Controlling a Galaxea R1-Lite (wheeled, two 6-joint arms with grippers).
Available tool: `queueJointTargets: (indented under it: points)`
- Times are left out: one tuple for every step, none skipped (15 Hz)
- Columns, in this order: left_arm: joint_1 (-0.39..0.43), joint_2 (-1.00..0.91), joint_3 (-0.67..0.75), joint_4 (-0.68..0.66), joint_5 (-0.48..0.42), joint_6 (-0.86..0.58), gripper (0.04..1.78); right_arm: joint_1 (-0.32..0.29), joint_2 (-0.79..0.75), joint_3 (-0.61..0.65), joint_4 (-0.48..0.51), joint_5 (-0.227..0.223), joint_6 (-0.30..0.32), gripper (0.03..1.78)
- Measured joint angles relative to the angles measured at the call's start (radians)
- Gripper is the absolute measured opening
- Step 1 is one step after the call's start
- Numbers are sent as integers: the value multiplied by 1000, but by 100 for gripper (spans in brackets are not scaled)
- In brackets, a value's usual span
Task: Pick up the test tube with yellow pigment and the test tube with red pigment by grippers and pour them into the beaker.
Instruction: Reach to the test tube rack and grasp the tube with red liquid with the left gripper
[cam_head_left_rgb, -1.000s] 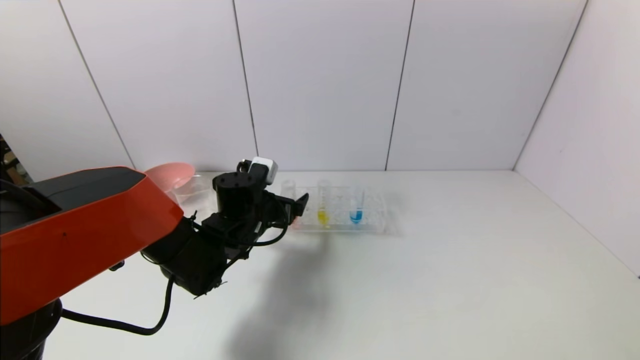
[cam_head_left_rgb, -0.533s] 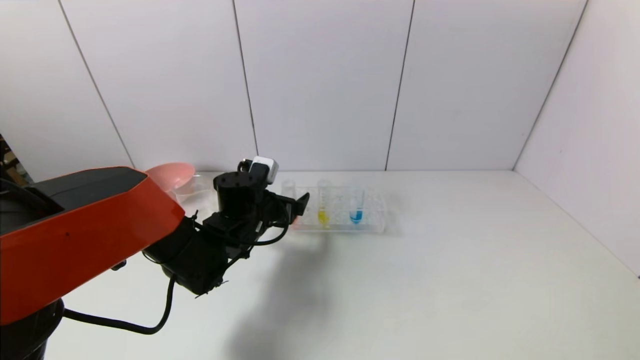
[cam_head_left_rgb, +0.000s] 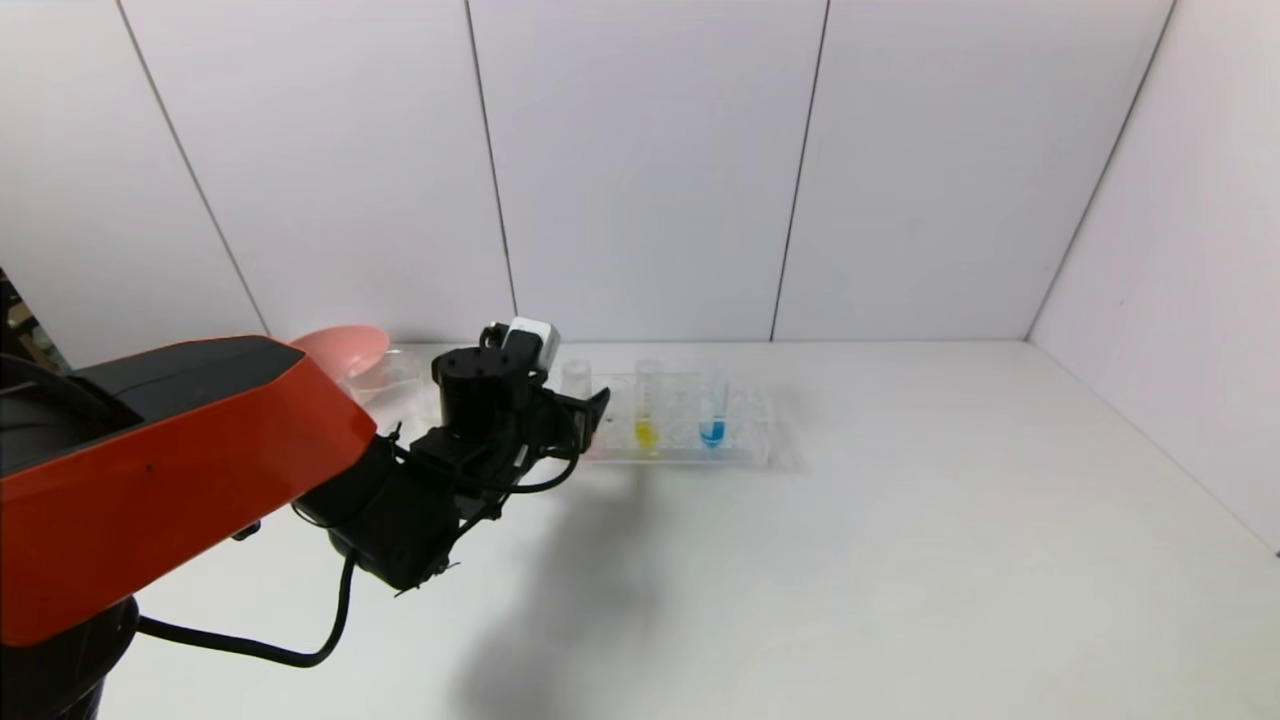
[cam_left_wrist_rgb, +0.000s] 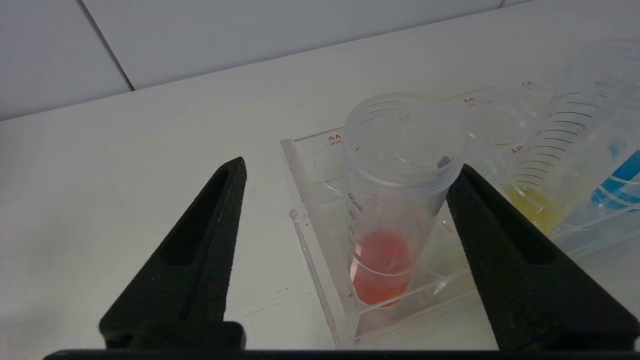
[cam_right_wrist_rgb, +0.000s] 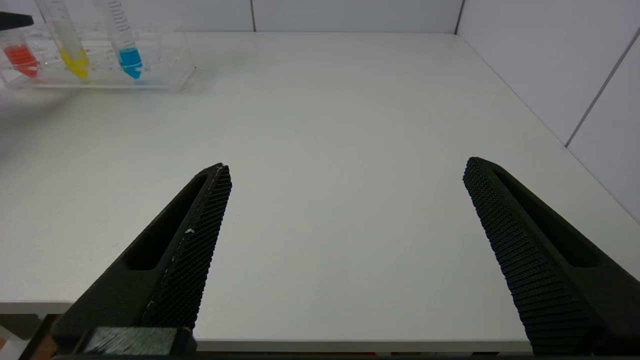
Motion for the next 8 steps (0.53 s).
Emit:
queueJointTargets:
  points:
    - [0,0,0,0,0,0,113,0,0,0,0,0,0,170]
    - [0,0,0,1,0,0,95,0,0,0,0,-1,0,170]
    - [-1,0,0,1,-1,-1,74,0,0,0,0,0,0,170]
    - [-1,0,0,1,-4,-1,58,0,0,0,0,0,0,170]
    - [-1,-1,0,2,-4,-2,48,0,0,0,0,0,0,170]
    - [-1,-2,0,2,-5,-2,45,0,0,0,0,0,0,170]
    - [-1,-3,1,2,-4,-3,45,0,0,0,0,0,0,170]
    - [-1,-4,2,2,-3,-3,45,0,0,0,0,0,0,170]
